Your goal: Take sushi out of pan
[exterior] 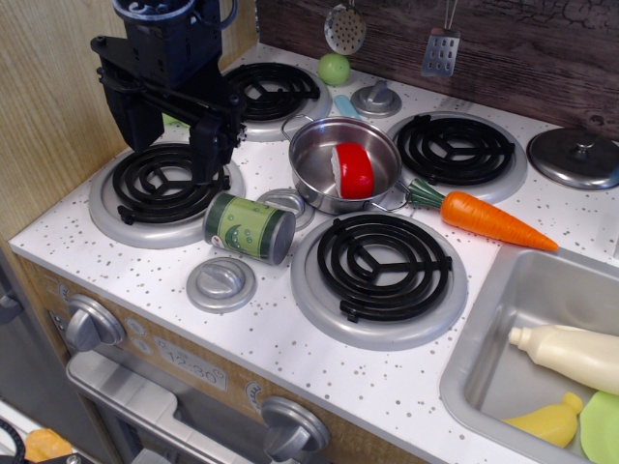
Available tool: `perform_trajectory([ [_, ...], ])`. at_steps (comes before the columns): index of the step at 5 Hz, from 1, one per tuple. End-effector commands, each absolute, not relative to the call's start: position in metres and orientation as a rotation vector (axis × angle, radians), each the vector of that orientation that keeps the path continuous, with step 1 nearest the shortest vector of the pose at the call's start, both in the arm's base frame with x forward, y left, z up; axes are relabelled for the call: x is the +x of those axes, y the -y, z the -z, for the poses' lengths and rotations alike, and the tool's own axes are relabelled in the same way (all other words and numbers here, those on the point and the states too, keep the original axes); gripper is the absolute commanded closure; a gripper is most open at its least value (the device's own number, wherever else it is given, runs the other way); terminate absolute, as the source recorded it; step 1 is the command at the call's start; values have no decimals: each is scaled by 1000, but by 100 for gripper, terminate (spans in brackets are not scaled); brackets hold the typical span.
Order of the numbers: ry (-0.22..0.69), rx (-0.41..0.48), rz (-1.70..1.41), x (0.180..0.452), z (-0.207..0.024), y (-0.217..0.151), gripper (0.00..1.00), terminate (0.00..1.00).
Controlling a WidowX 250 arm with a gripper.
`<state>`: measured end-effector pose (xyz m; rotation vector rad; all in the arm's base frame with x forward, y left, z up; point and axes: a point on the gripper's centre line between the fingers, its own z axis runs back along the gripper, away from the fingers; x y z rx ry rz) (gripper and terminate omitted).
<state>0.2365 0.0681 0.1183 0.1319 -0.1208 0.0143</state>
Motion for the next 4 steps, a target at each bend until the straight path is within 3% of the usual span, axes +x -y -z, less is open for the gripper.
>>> perform_trajectory([
  [1, 121, 132, -14, 237, -118, -68, 0, 0],
  [2, 167, 119, -140, 263, -119, -40, 0, 0],
  [4, 279, 193, -406, 315, -109, 0, 0, 0],
])
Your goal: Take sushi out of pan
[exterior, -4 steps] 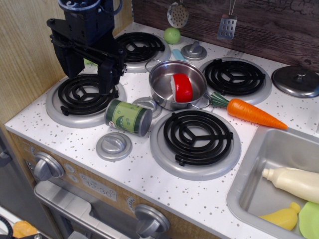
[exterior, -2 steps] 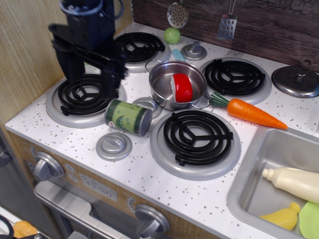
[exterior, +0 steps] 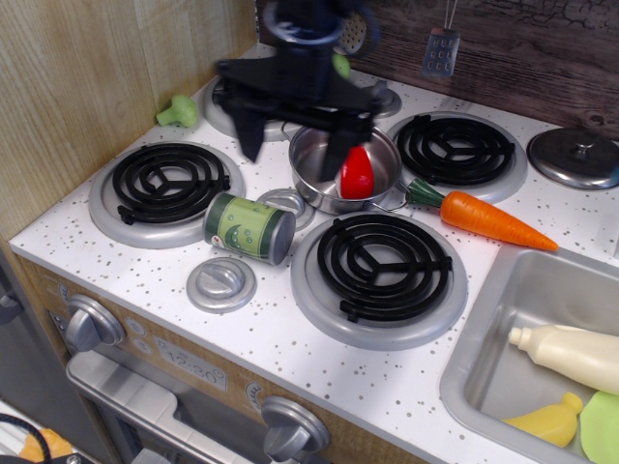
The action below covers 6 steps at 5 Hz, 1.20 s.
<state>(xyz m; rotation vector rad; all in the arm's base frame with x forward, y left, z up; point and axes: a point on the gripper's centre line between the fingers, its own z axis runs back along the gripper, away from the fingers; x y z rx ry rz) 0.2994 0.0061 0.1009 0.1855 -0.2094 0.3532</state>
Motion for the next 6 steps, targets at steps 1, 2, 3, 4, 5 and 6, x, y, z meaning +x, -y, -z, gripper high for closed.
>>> perform_trajectory([
  [1, 332, 199, -467, 335, -100, 4, 0, 0],
  [2, 369, 200, -525, 355, -92, 8, 0, 0],
  [3, 386, 220, -531, 377, -86, 18, 0, 0],
  [4, 393, 229, -523, 388, -83, 12, 0, 0],
  [5, 407, 231, -511, 392, -75, -3, 0, 0],
  [6, 360, 237, -536, 402, -60, -17, 0, 0],
])
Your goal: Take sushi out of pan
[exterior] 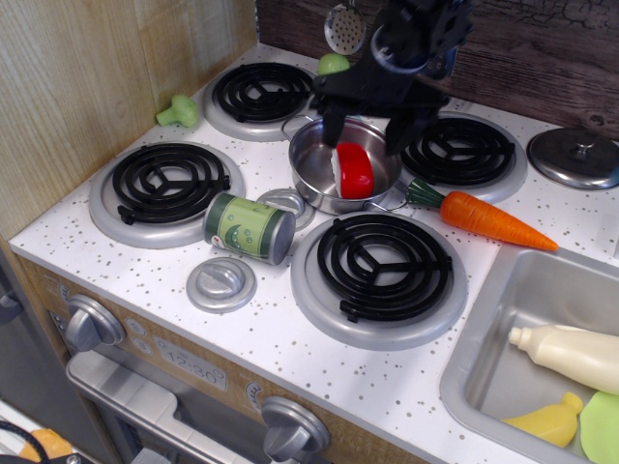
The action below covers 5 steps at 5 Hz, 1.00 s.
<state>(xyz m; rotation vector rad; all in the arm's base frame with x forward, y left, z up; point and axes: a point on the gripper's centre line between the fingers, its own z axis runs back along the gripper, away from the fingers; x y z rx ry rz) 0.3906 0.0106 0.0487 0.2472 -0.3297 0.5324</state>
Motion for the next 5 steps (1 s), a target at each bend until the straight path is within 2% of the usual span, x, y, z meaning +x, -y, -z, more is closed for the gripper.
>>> perform_trajectory([
  [1, 323, 207, -520, 408, -53, -27, 0, 0],
  [3, 295, 171, -502, 399, -43, -42, 0, 0],
  [4, 297, 152, -507, 396, -35, -39, 100, 0],
  [5, 281, 156, -489, 396, -41, -40, 100, 0],
])
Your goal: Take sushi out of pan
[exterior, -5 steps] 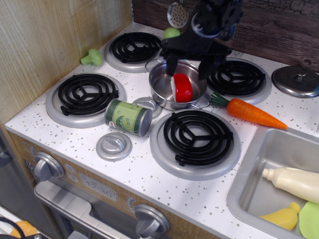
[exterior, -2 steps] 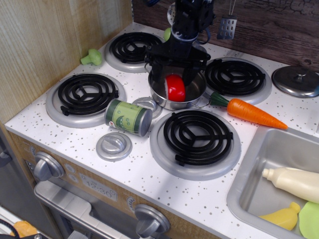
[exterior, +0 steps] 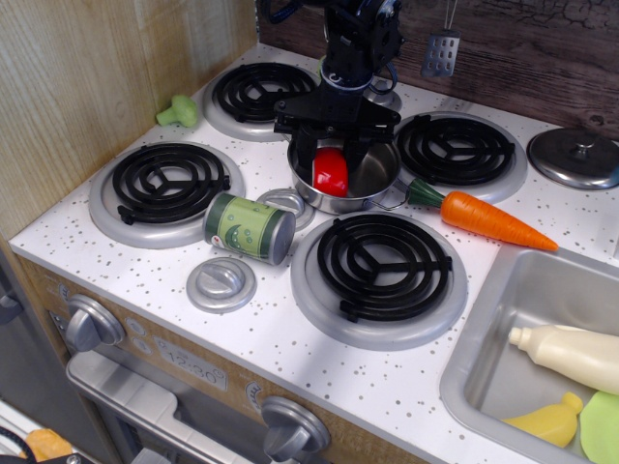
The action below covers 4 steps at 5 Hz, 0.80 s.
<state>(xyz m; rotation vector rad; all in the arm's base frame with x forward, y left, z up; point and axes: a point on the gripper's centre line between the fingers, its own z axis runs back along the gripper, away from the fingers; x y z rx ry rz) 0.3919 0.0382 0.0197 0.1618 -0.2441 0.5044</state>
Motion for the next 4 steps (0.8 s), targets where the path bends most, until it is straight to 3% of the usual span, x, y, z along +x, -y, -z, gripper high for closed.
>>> perform_trajectory([
  [1, 227, 203, -461, 389, -71, -44, 100, 0],
  [2, 167, 254, -413, 380, -100, -53, 100, 0],
  [4, 130, 245, -259, 353, -110, -93, 100, 0],
])
